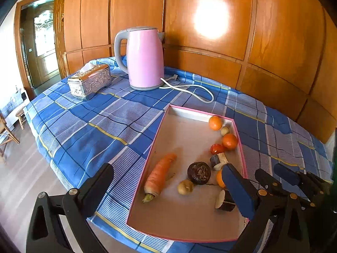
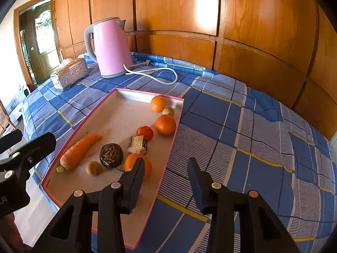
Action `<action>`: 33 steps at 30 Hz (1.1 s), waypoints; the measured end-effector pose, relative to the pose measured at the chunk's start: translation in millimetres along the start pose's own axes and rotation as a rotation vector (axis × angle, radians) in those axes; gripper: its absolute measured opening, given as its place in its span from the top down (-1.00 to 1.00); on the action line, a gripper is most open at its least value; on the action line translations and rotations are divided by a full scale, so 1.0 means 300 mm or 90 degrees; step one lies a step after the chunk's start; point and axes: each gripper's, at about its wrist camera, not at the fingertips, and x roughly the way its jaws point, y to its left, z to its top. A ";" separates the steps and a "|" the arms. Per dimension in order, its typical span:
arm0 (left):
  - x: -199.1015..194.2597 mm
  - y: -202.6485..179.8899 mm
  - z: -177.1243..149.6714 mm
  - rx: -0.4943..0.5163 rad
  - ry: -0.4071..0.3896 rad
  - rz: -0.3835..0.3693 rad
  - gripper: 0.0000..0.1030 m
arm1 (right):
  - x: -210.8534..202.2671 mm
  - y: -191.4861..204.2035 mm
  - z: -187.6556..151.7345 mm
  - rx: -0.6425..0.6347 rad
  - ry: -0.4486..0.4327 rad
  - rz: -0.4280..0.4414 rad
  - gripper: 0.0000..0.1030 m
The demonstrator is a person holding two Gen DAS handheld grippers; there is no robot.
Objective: Organize fruits
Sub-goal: 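Lift both open grippers away from the tray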
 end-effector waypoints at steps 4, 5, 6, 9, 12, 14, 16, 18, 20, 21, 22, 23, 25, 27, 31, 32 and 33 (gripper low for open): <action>-0.006 -0.005 0.000 0.004 -0.004 0.000 -0.99 | -0.004 -0.002 -0.001 0.000 -0.002 0.003 0.18; -0.007 -0.007 0.000 0.005 -0.005 0.001 -0.99 | -0.005 -0.002 -0.001 0.001 -0.003 0.003 0.18; -0.008 -0.008 0.000 0.006 -0.006 0.001 -0.99 | -0.006 -0.002 -0.001 0.000 -0.004 0.004 0.18; -0.008 -0.007 0.001 0.006 -0.006 0.000 -0.99 | -0.008 -0.002 -0.002 -0.001 -0.006 0.003 0.18; -0.004 -0.008 -0.001 0.005 -0.001 0.002 -0.99 | -0.009 -0.003 -0.003 0.001 -0.004 0.005 0.18; -0.004 -0.007 -0.002 0.004 0.001 0.002 -0.99 | -0.009 -0.003 -0.002 0.001 -0.004 0.006 0.18; -0.008 -0.008 -0.002 0.004 -0.001 0.003 -0.99 | -0.010 -0.002 -0.002 0.001 -0.006 0.006 0.18; -0.008 -0.006 -0.002 0.003 -0.002 0.004 -0.99 | -0.013 0.000 -0.003 -0.001 -0.008 0.006 0.18; -0.010 -0.005 -0.002 0.003 -0.004 0.003 -0.99 | -0.014 0.001 -0.003 -0.002 -0.008 0.007 0.18; -0.013 -0.005 -0.003 0.004 -0.005 0.003 -0.99 | -0.014 0.001 -0.003 -0.001 -0.008 0.007 0.18; -0.015 -0.004 -0.003 0.004 -0.006 0.003 -0.99 | -0.015 0.002 -0.003 -0.001 -0.008 0.007 0.18; -0.017 -0.004 -0.003 0.004 -0.007 0.002 -0.99 | -0.015 0.002 -0.003 -0.002 -0.008 0.007 0.18; -0.022 -0.004 -0.003 0.004 -0.010 0.002 -0.99 | -0.015 0.002 -0.003 -0.002 -0.008 0.006 0.18; -0.025 -0.008 -0.003 0.005 -0.011 0.002 -0.99 | -0.017 0.002 -0.003 -0.004 -0.009 0.007 0.18; -0.031 -0.012 -0.005 0.005 -0.013 0.002 -0.99 | -0.018 0.003 -0.003 -0.003 -0.009 0.007 0.18; -0.032 -0.014 -0.005 0.005 -0.013 0.001 -0.99 | -0.017 0.003 -0.003 -0.002 -0.009 0.007 0.18; -0.033 -0.014 -0.004 0.005 -0.013 0.000 -0.99 | -0.018 0.003 -0.004 -0.002 -0.009 0.008 0.18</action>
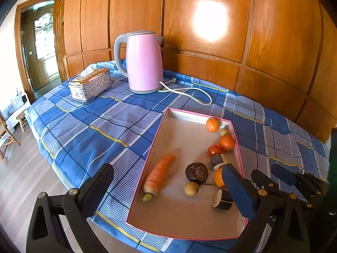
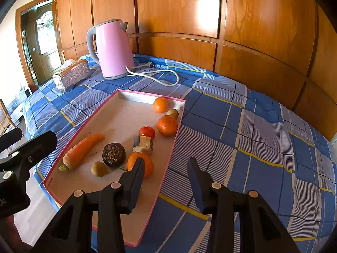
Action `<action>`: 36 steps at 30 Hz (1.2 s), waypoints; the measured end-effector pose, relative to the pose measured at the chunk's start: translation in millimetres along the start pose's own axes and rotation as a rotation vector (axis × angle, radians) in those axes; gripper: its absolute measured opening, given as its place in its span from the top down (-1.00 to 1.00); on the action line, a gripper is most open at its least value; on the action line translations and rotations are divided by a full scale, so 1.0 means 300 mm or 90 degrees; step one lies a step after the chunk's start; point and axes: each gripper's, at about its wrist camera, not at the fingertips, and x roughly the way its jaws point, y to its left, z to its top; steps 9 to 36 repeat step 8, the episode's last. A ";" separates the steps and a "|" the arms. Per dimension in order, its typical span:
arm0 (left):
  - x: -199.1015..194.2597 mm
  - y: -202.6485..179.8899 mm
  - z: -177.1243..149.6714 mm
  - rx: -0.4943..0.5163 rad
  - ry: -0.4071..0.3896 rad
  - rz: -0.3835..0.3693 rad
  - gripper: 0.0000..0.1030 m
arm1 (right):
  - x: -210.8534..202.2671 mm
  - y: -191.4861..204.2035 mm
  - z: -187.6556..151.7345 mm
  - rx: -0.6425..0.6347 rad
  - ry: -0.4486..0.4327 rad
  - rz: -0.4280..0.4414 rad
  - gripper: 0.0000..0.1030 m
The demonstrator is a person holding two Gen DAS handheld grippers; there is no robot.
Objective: Organize fruits
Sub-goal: 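Lift both open grippers away from the tray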
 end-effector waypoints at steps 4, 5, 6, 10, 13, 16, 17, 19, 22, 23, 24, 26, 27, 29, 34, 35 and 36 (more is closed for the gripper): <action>-0.003 -0.001 0.000 -0.002 -0.002 -0.005 -0.99 | -0.001 -0.004 -0.004 0.001 0.000 0.001 0.18; -0.004 -0.001 0.000 -0.001 -0.004 -0.007 -0.99 | -0.001 -0.006 -0.004 0.002 0.000 0.001 0.18; -0.005 -0.004 0.001 0.001 -0.005 -0.006 -0.99 | -0.001 -0.010 -0.005 0.003 0.000 0.001 0.18; 0.000 -0.009 0.002 0.003 0.001 -0.017 -0.99 | 0.000 -0.027 -0.004 0.009 0.000 -0.001 0.18; 0.000 -0.009 0.002 0.003 0.001 -0.017 -0.99 | 0.000 -0.027 -0.004 0.009 0.000 -0.001 0.18; 0.000 -0.009 0.002 0.003 0.001 -0.017 -0.99 | 0.000 -0.027 -0.004 0.009 0.000 -0.001 0.18; 0.000 -0.009 0.002 0.003 0.001 -0.017 -0.99 | 0.000 -0.027 -0.004 0.009 0.000 -0.001 0.18; 0.000 -0.009 0.002 0.003 0.001 -0.017 -0.99 | 0.000 -0.027 -0.004 0.009 0.000 -0.001 0.18; 0.000 -0.009 0.002 0.003 0.001 -0.017 -0.99 | 0.000 -0.027 -0.004 0.009 0.000 -0.001 0.18; 0.000 -0.009 0.002 0.003 0.001 -0.017 -0.99 | 0.000 -0.027 -0.004 0.009 0.000 -0.001 0.18; 0.000 -0.009 0.002 0.003 0.001 -0.017 -0.99 | 0.000 -0.027 -0.004 0.009 0.000 -0.001 0.18; 0.000 -0.009 0.002 0.003 0.001 -0.017 -0.99 | 0.000 -0.027 -0.004 0.009 0.000 -0.001 0.18; 0.000 -0.009 0.002 0.003 0.001 -0.017 -0.99 | 0.000 -0.027 -0.004 0.009 0.000 -0.001 0.18; 0.000 -0.009 0.002 0.003 0.001 -0.017 -0.99 | 0.000 -0.027 -0.004 0.009 0.000 -0.001 0.18; 0.000 -0.009 0.002 0.003 0.001 -0.017 -0.99 | 0.000 -0.027 -0.004 0.009 0.000 -0.001 0.18; 0.000 -0.009 0.002 0.003 0.001 -0.017 -0.99 | 0.000 -0.027 -0.004 0.009 0.000 -0.001 0.18; 0.000 -0.009 0.002 0.003 0.001 -0.017 -0.99 | 0.000 -0.027 -0.004 0.009 0.000 -0.001 0.18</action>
